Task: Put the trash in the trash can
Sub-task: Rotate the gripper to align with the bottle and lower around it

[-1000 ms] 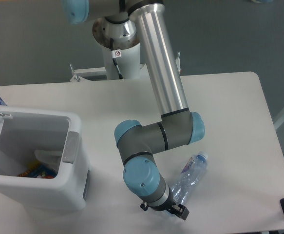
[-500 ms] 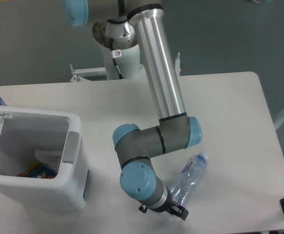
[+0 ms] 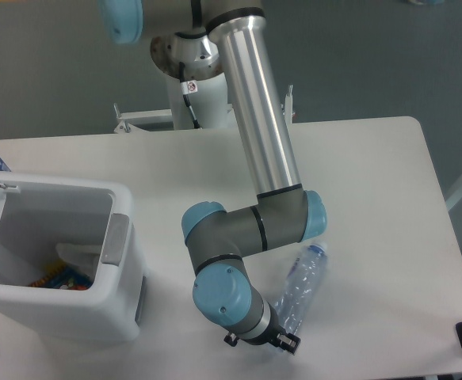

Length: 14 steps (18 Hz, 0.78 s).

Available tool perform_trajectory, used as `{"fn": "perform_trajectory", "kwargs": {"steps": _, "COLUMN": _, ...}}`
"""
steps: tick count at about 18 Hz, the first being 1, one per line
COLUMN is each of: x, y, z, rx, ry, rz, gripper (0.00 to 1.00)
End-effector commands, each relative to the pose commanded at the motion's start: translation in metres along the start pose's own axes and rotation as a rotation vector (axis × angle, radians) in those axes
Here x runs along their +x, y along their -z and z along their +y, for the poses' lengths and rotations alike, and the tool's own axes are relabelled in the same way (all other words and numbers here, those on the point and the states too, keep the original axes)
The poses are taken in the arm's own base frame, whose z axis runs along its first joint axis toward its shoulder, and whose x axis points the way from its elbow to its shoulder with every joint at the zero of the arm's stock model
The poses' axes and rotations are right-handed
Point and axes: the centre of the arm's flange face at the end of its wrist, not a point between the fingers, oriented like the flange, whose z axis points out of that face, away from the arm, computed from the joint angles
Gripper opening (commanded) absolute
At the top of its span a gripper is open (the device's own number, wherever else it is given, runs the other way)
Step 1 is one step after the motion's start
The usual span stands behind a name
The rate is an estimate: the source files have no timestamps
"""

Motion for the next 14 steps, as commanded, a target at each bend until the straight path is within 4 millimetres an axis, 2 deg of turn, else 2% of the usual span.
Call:
{"fn": "perform_trajectory", "kwargs": {"steps": 8, "x": -0.009, "y": 0.041, "z": 0.005, "rx": 0.083, "ry": 0.015, "rz": 0.000, "gripper": 0.36}}
{"fn": "perform_trajectory", "kwargs": {"steps": 14, "x": -0.040, "y": 0.079, "z": 0.031, "rx": 0.249, "ry": 0.078, "rz": 0.066, "gripper": 0.36}}
